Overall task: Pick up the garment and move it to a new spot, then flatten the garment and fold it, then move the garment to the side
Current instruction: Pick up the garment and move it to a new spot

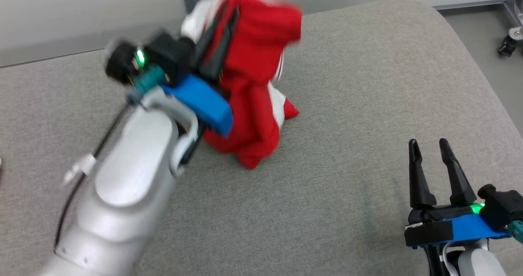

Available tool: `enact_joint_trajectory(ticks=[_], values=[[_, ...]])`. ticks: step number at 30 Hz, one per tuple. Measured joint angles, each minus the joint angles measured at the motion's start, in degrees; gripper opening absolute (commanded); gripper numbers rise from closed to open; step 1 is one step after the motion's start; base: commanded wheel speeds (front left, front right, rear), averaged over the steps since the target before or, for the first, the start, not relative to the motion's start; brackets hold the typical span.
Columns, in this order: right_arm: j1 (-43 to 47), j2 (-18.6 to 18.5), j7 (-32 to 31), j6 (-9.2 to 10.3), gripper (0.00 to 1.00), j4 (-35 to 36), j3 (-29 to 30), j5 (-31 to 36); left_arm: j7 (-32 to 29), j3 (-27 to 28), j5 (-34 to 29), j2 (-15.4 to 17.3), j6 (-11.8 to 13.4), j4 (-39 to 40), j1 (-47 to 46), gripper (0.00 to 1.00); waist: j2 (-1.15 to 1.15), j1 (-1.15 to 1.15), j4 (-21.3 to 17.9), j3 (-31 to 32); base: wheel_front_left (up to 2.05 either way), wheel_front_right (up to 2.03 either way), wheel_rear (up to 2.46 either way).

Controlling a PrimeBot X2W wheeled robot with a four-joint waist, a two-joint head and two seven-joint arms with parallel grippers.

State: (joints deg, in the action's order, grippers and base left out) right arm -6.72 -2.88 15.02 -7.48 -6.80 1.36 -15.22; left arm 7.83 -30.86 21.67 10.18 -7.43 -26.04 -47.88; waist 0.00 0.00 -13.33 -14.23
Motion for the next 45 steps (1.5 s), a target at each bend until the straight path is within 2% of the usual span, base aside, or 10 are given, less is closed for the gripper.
enact_joint_trajectory(ticks=[13, 14, 15, 21, 26, 34, 45], values=[[0.8, 0.0, 0.0, 0.00, 1.00, -1.3, -0.2, 0.6, 4.9, -7.9, 3.1, -3.7, 0.0, -10.2, 19.1, 0.00, 0.00, 0.00, 3.2, 2.0, 0.00, 0.00, 0.00], [1.0, 0.0, 0.0, 0.00, 1.00, -1.4, -0.2, 0.7, 5.1, -8.2, 3.2, -3.9, 0.0, -10.5, 19.8, 0.73, 0.00, 0.00, 3.5, 2.3, 0.00, 0.00, 0.00], [1.0, 0.0, 0.0, 0.00, 1.00, -1.5, -0.3, 0.9, 5.5, -8.3, 3.2, -4.0, 0.0, -10.7, 20.2, 1.00, 0.00, 0.00, 3.7, 2.5, 0.00, 0.00, 0.00], [2.0, 0.0, 0.0, 0.00, 1.00, -2.0, -0.6, 1.1, 7.0, -6.0, 3.0, -4.8, 1.4, -7.8, 20.9, 1.00, 0.00, -0.01, 5.6, 4.7, 0.00, 0.00, 0.00], [2.8, 0.0, 0.0, 0.00, 1.00, -2.2, -0.7, 1.1, 7.2, 1.2, 1.5, -3.5, 3.5, 0.1, 23.7, 1.00, 0.00, -0.01, 7.4, 6.3, 0.00, 0.00, 0.00], [4.7, 0.0, 0.0, 0.00, 1.00, -2.4, 0.3, 1.6, 7.2, 12.1, -1.5, -1.8, 4.9, 6.9, 31.2, 1.00, 0.00, -0.01, 10.9, 8.7, 0.00, 0.00, 0.00], [5.9, 0.0, 0.0, 0.00, 1.00, -3.1, 0.8, 2.0, 7.2, 24.1, -7.2, -1.8, 5.4, 12.6, 40.0, 1.00, 0.00, 0.00, 14.0, 10.6, 0.00, 0.00, 0.00]])
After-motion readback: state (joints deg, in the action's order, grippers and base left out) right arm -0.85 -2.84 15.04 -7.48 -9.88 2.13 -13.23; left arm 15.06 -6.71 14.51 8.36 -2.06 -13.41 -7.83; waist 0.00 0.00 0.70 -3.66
